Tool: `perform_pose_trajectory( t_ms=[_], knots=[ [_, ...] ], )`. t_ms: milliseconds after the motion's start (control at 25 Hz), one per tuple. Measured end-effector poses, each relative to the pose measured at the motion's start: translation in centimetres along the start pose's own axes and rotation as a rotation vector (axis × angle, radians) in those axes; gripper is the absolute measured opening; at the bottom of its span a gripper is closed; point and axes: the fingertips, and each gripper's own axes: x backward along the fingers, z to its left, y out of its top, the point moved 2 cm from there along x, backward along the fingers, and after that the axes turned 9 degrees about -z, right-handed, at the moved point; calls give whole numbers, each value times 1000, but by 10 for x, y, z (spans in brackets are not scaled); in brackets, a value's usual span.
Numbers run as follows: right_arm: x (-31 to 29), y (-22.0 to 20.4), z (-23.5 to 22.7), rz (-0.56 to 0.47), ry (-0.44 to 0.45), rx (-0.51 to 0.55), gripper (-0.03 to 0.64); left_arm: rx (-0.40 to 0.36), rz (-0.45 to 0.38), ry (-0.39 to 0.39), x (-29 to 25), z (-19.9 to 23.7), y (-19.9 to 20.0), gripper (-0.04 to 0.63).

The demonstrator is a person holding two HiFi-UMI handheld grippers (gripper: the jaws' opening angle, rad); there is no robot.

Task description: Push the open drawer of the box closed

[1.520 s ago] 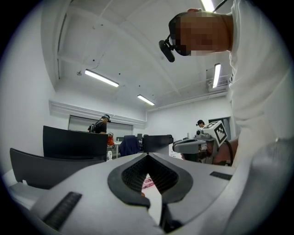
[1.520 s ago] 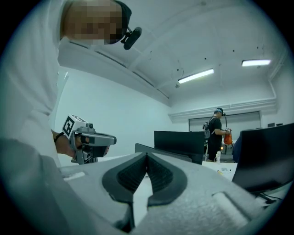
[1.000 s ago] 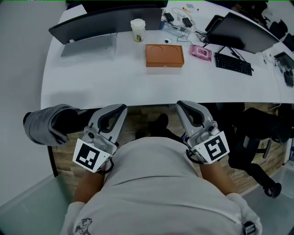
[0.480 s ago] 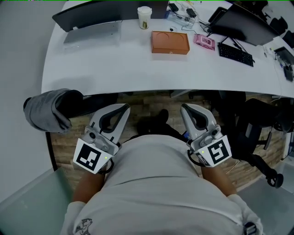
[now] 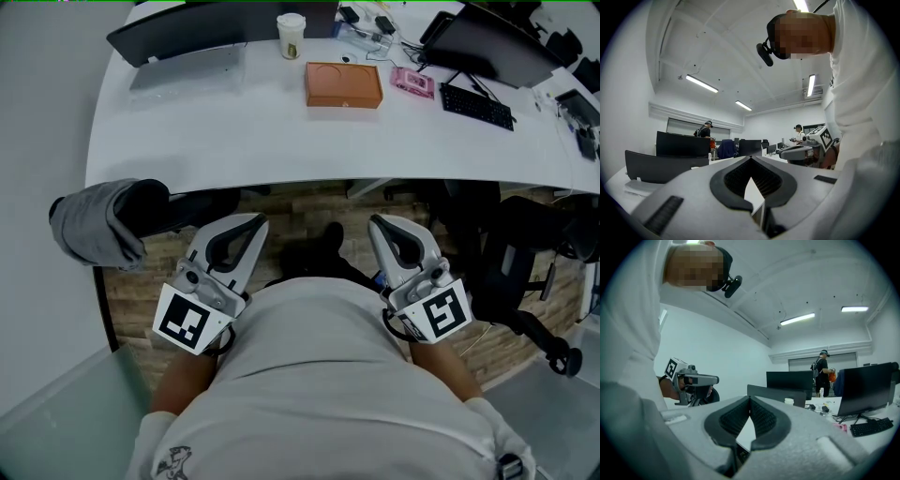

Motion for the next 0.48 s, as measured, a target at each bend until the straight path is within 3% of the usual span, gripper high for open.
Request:
perform_pose_trajectory(
  t_ms=[480],
  knots=[
    [7,8,-5,-3,-21,12,2,1,-9,-30,-10,-6,3,-2]
  ],
)
